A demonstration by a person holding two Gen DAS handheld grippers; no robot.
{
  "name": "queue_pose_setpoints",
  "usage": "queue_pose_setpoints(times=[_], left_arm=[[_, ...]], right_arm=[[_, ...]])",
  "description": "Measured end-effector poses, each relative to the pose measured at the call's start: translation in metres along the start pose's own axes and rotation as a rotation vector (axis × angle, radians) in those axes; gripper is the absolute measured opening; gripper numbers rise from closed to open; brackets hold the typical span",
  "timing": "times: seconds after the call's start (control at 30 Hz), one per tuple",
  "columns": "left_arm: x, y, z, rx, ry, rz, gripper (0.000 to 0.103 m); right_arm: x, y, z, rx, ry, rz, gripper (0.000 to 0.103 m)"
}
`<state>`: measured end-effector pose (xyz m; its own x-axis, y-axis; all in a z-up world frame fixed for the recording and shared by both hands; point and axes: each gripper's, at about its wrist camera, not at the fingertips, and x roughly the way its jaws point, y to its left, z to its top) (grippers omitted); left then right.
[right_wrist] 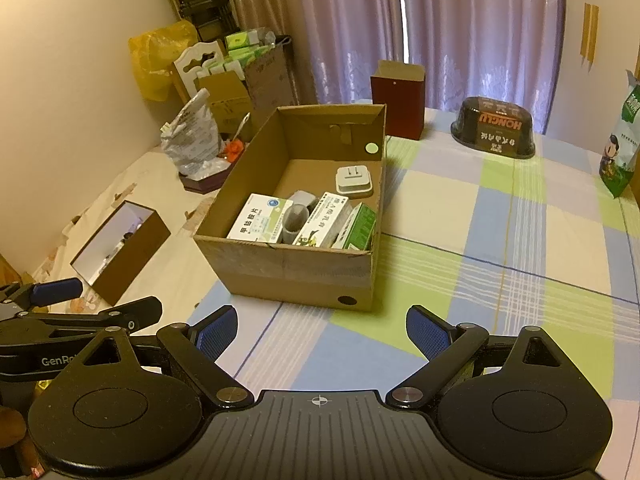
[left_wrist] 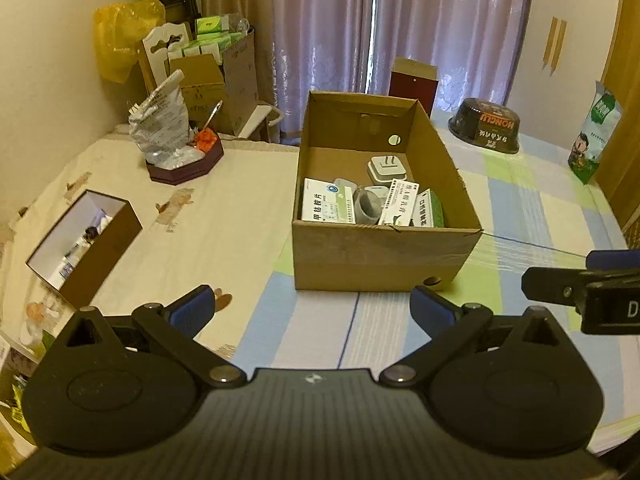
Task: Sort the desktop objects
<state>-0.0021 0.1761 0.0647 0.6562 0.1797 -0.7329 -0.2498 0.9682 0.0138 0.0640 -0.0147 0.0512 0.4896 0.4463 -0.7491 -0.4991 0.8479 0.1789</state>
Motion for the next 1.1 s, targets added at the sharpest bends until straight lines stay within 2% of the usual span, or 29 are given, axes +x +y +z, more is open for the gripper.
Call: queue_pose_setpoints(times=[0.27,0.63,1.1], left_arm=[[0.006,0.003,0.004,-0.009,0.002,0.002,0.102],[0.01,-0.001,0.005,0.043,-0.023,0.01,0.102],[0.017,-0.002,0.008,0.028,0.008,0.025,0.102]], right_arm=[[0.005,0.003,0.003,0.0,0.005,0.003,0.094],[0.012,0.003,0.006,0.001,0.013,0.0,0.094],[0.019,0.005,0.007,0.011,0.025,-0.01,0.094]])
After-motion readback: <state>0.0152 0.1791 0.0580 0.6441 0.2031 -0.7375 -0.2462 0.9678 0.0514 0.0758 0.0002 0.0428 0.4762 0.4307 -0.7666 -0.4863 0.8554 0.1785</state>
